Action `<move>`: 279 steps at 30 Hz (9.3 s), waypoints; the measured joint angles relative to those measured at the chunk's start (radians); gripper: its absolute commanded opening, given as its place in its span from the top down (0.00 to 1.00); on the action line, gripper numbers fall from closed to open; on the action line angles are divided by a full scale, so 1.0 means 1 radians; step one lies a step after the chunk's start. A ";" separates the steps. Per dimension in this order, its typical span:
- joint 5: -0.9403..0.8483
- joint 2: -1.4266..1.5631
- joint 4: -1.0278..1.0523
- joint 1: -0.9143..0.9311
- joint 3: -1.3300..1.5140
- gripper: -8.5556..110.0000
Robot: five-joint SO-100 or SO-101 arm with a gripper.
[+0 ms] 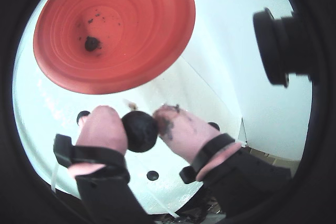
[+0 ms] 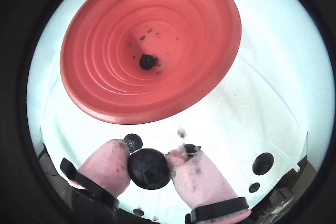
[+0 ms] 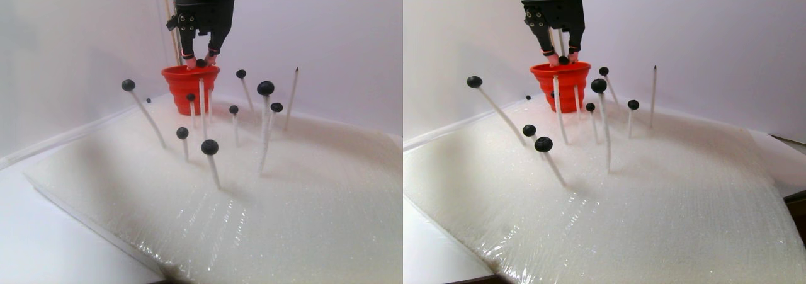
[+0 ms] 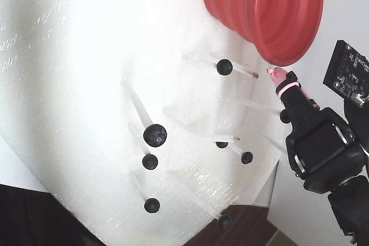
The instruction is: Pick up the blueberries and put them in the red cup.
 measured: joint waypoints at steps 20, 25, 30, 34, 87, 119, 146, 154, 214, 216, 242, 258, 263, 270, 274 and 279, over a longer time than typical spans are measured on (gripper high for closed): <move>0.000 -0.072 -0.080 -0.026 -0.094 0.81; 0.000 -0.091 -0.083 -0.026 -0.123 0.81; 0.000 -0.092 -0.083 -0.026 -0.133 0.79; 0.000 -0.092 -0.083 -0.026 -0.133 0.78; -0.031 0.156 0.080 -0.020 0.098 0.78; -0.046 0.184 -0.038 -0.005 0.255 0.78; -0.034 -0.017 -0.227 -0.003 0.255 0.77; -0.028 -0.077 -0.295 -0.003 0.253 0.77; 0.028 -0.347 -0.522 -0.029 0.106 0.77; 0.028 -0.348 -0.531 -0.029 0.106 0.77; 0.038 -0.410 -0.598 -0.038 0.097 0.77; 0.072 -0.410 -0.618 -0.038 0.081 0.79; 0.072 -0.410 -0.618 -0.038 0.081 0.81; 0.071 -0.410 -0.618 -0.038 0.081 0.81; 0.066 -0.410 -0.618 -0.038 0.081 0.82; 0.060 -0.410 -0.618 -0.038 0.081 0.83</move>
